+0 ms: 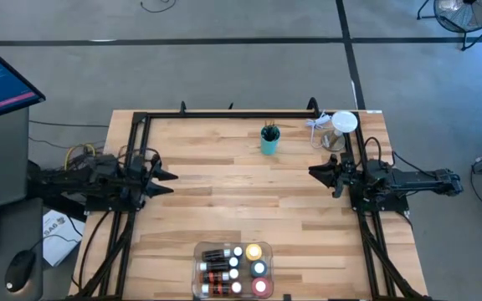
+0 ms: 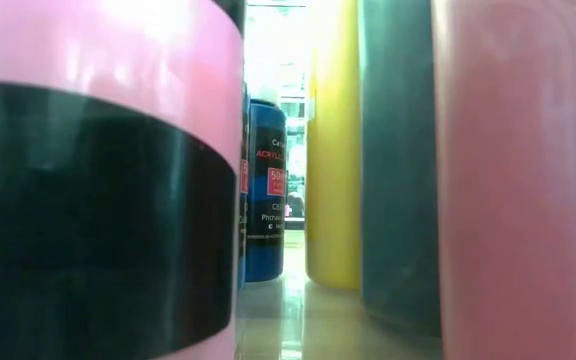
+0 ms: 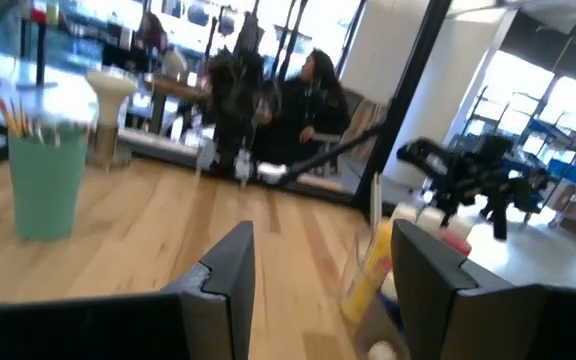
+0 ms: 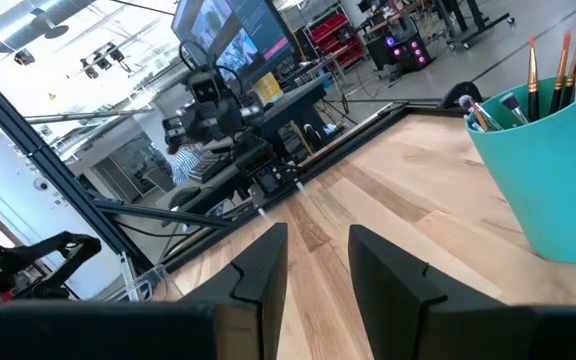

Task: Pick & Place Paint Supplies
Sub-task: Return to Home Position

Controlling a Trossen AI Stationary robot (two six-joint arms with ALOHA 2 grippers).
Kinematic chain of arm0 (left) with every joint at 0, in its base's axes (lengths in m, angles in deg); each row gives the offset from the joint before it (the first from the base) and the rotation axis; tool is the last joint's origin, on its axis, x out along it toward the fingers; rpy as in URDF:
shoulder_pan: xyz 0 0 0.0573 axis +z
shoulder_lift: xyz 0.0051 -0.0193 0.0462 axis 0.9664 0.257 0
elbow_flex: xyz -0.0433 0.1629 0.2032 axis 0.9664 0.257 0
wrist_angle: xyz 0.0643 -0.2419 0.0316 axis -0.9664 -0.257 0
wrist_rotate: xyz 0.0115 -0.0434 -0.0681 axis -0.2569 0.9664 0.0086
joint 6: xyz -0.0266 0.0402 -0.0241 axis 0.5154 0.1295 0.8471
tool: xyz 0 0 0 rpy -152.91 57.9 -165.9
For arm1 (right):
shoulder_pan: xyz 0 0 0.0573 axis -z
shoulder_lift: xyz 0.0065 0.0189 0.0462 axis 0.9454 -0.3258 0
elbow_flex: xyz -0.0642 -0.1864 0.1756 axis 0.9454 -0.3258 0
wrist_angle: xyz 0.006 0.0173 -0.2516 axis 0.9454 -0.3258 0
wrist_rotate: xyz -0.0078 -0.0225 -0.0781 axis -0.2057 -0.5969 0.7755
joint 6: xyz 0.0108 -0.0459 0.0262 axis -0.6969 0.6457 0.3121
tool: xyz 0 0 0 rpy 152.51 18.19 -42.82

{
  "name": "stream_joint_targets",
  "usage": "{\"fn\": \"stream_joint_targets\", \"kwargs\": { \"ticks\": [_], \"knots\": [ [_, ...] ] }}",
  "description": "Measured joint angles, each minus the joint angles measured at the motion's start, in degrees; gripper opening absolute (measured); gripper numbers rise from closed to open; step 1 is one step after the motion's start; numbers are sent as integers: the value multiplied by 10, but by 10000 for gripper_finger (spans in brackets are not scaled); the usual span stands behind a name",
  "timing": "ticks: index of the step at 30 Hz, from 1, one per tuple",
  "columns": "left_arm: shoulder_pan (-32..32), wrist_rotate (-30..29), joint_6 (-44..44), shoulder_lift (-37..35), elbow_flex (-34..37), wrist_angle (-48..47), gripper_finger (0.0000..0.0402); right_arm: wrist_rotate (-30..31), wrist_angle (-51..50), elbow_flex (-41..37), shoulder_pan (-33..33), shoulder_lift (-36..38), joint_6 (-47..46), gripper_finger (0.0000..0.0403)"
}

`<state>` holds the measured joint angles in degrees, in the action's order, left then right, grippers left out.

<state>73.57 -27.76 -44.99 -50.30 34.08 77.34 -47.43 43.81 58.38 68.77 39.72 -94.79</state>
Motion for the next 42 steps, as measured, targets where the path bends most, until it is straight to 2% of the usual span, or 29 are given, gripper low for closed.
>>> {"fn": "stream_joint_targets", "kwargs": {
  "ticks": [8, 13, 42],
  "knots": [
    [0, 0, 0, 0, 61, 15, 140, 0, 0, 0, 0, 0, 0, 103],
    [0, -11, -8, 4, 83, 59, 140, 0, 0, 0, 0, 0, 0, 103],
    [0, -20, -13, 4, 89, 78, 140, 0, 0, 0, 0, 0, 0, 103]
  ]
}}
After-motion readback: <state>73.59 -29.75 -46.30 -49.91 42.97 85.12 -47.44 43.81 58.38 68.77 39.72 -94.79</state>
